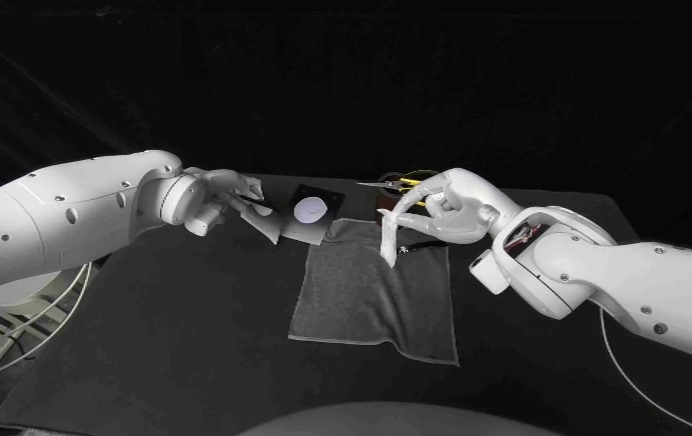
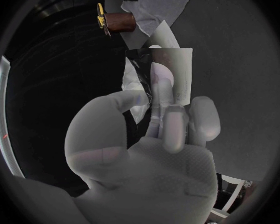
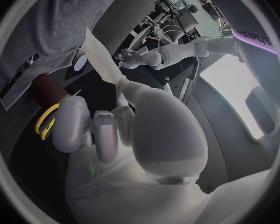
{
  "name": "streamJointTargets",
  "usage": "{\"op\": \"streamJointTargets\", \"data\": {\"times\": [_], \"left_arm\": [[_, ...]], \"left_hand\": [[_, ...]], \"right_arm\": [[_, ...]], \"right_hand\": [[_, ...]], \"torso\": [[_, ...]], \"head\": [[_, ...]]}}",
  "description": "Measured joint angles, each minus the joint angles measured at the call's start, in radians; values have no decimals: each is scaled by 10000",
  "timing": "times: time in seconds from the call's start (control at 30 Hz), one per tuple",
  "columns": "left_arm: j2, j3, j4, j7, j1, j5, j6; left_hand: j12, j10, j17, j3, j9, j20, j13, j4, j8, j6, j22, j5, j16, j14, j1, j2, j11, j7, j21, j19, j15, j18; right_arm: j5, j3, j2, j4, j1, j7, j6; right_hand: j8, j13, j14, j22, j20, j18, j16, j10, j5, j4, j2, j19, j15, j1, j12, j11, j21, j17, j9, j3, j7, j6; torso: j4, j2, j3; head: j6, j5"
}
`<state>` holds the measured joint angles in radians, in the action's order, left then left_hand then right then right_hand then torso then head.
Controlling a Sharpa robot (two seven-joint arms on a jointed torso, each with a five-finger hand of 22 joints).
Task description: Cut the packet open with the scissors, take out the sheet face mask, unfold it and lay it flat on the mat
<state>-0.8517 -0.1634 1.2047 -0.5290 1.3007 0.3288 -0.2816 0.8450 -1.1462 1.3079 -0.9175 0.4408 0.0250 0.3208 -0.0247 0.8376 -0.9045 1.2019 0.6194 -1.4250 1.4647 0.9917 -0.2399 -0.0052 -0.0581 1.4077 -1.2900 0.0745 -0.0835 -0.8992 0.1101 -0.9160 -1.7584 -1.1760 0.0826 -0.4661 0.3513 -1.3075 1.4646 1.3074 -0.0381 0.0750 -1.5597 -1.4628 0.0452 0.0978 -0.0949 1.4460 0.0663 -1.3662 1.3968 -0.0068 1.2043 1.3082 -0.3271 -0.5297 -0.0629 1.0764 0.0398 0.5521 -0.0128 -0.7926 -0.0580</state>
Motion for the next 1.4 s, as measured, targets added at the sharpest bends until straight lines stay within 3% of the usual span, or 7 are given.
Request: {"op": "streamJointTargets", "data": {"times": [0.3, 0.43, 0.9, 1.1, 1.37, 1.4], "left_arm": [[191, -6, -342, -361, -5, 30, -10], [252, -70, -492, -490, -5, 66, 7], [392, -136, -519, -587, -6, 418, 398], [618, -141, -939, -491, -9, 458, 389], [1239, -138, -1697, -196, -18, 349, 351], [1331, -137, -1820, -177, -18, 332, 351]], "left_hand": [[0, -1, 0, 0, 1, 0, -11, 1, 21, 1, 11, -1, -38, 0, -40, -40, 0, -2, 0, 0, 0, 1], [-1, -1, 0, -1, 1, 23, -11, 1, 23, 2, 25, -1, -38, 0, -55, -55, 0, -2, 0, -22, 0, 0], [-7, -2, 0, -30, 1, 38, -44, -28, 22, 5, -85, -5, -38, 0, -53, -53, 0, -4, -39, -38, 0, 0], [-142, -2, -322, -73, 145, 15, -148, -70, 10, 6, -298, -94, 196, 0, -171, 65, 0, -6, -226, 30, 0, 0], [-211, -18, -552, -77, 344, 39, -235, -66, -107, 100, -507, -152, 311, 0, -306, 116, 17, -70, -381, 150, 0, 1], [-211, -46, -565, -478, 363, 75, -257, 335, -213, 233, -553, -182, 350, 0, -452, 113, 44, -109, -452, 186, 0, 1]], "right_arm": [[-39, 10, 52, 130, 0, 12, 17], [-49, 15, 80, 171, 2, 17, 24], [-62, 27, 128, 277, 3, 36, 59], [-67, 34, 149, 329, 5, 44, 78], [-79, 43, 212, 398, 65, 56, 104], [-80, 43, 215, 407, 68, 57, 108]], "right_hand": [[8, -6, -1, 6, 0, 0, 3, 1, 1, 0, -1, -1, -1, 1, 0, 1, -25, -6, 0, 1, -16, -17], [11, -6, -1, 7, 0, -1, 5, 1, 1, 0, -1, -1, -1, 1, 0, 1, -26, -10, 0, 1, -17, -20], [13, 2, -2, 3, -15, -1, 41, 14, -9, 0, -2, -17, -2, 2, 0, 14, -27, -6, 0, 2, 17, -16], [13, 0, -2, -1, -15, -1, 44, -21, -14, 0, -2, -17, -2, 2, -1, -21, -27, -1, 0, 2, 18, -17], [13, -6, -3, 1, -15, -1, 10, -21, -15, 0, -3, -18, -3, 3, -1, -21, -27, 0, 0, 2, 19, -21], [13, -6, -3, 2, -15, -1, 10, -21, -15, -1, -4, -17, -3, 3, -1, -21, -27, 0, 0, 1, 19, -23]], "torso": [[-5, 1, -9], [-7, 1, -12], [-2, 4, -1], [-2, 8, -1], [-4, 14, 7], [-5, 14, 6]], "head": [[1, -15], [-10, -17], [7, -1], [25, -8], [48, -20], [48, -20]]}}
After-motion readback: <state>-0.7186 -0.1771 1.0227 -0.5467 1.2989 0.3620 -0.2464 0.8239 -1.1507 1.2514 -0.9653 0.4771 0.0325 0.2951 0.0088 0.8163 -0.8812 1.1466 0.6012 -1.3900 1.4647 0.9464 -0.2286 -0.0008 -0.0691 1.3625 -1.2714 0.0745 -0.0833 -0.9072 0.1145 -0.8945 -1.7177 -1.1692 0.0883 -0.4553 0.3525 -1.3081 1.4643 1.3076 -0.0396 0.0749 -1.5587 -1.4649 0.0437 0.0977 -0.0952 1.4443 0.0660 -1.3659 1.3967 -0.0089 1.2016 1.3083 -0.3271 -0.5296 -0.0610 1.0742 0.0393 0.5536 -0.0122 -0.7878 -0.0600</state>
